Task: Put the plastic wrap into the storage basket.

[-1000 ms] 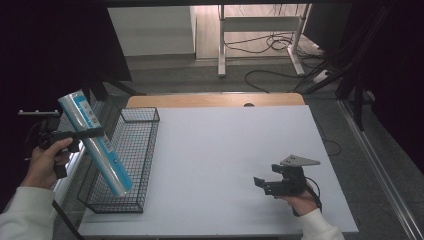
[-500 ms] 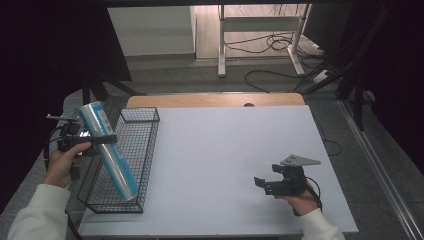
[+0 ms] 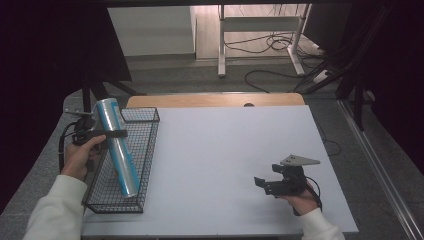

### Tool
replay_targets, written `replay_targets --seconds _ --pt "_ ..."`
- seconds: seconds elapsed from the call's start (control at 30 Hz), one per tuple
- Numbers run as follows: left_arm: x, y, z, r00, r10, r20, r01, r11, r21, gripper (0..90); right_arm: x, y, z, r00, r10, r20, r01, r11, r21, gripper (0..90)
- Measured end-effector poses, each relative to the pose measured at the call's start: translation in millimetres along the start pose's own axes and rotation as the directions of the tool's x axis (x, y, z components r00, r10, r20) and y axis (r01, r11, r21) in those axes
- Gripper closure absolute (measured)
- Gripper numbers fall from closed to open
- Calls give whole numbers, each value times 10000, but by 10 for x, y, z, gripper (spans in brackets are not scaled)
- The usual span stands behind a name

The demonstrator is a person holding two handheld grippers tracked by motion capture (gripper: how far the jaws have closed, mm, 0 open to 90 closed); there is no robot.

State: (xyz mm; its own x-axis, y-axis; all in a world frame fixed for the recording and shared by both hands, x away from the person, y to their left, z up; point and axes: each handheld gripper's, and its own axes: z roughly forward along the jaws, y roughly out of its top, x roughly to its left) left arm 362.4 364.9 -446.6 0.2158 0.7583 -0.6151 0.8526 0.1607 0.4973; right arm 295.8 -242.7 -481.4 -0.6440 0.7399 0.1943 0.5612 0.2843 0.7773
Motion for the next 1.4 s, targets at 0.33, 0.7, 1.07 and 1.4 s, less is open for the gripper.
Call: replay_targets --seconds 0.33,0.7,1.07,1.4 --pt "-96 86 292 9927 -382 -1142 386 9993 12 315 -1 0 -2 10000 -8 -28 8 10000 -4 111" --pt "-194 135 481 9550 -394 -2941 490 9985 254 304 -4 1 -2 10000 18 14 -18 10000 6 111" --pt "-125 141 780 9060 -506 -4203 872 9938 684 291 -2 -3 5 10000 11 26 -11 10000 35 111" --pt "-215 114 791 9011 181 -4333 61 9985 543 195 1 4 6 9999 110 -71 -110 9999 32 112"
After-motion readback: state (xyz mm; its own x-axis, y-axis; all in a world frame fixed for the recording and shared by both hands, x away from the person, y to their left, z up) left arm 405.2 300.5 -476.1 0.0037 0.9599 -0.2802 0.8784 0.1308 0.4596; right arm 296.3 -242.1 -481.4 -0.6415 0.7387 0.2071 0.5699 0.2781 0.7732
